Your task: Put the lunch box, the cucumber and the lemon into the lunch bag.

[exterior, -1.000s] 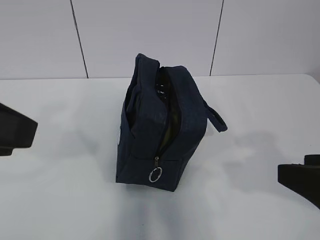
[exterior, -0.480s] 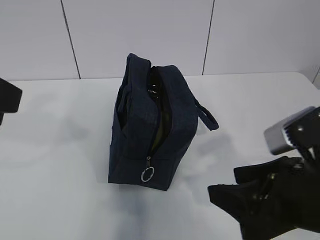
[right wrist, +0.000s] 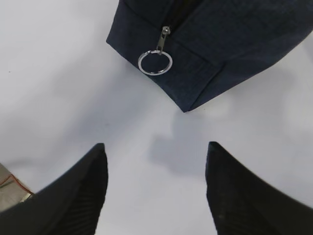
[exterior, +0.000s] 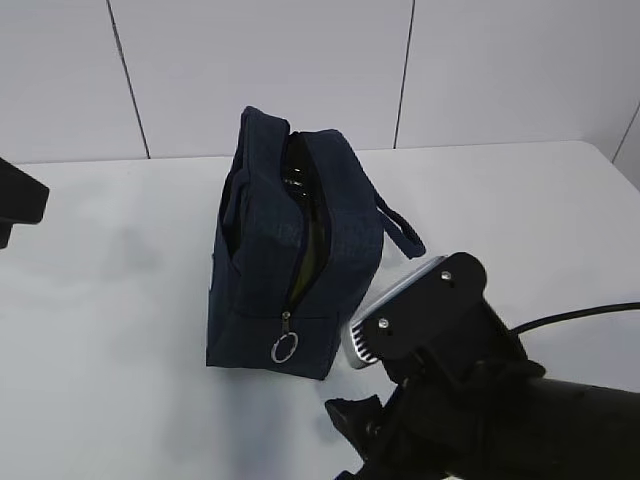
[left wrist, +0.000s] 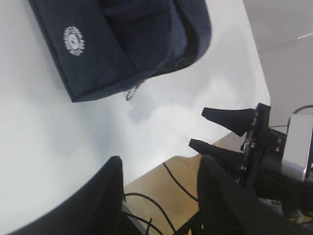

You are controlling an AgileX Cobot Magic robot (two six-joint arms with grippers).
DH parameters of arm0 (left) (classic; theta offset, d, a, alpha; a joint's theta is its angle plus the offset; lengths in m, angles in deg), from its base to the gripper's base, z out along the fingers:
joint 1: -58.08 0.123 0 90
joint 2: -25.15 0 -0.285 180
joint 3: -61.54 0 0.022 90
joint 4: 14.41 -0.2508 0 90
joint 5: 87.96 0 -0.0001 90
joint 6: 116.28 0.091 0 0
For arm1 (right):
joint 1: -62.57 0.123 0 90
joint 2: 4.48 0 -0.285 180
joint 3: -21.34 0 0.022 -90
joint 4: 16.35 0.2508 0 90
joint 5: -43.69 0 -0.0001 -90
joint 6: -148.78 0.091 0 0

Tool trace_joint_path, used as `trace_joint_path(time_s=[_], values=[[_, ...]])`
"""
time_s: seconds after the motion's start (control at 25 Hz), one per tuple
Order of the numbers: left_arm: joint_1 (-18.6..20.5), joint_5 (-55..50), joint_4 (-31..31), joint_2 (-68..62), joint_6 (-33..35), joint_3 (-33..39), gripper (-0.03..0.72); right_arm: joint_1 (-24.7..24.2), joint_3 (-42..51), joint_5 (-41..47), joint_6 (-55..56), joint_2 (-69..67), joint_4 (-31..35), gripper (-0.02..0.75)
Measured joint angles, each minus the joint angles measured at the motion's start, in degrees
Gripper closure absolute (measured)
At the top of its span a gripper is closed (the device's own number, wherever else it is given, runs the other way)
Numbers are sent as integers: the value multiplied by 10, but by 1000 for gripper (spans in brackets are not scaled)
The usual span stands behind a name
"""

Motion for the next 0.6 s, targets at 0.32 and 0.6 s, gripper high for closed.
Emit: trace_joint_path(time_s=[0.32,0.6], values=[[60,-5,36,-45,67,0,330,1,-32,-40,158,-54,-143,257],[86,-6,66,-85,116,0,330,1,-51,-69,331,-103,-303,257]])
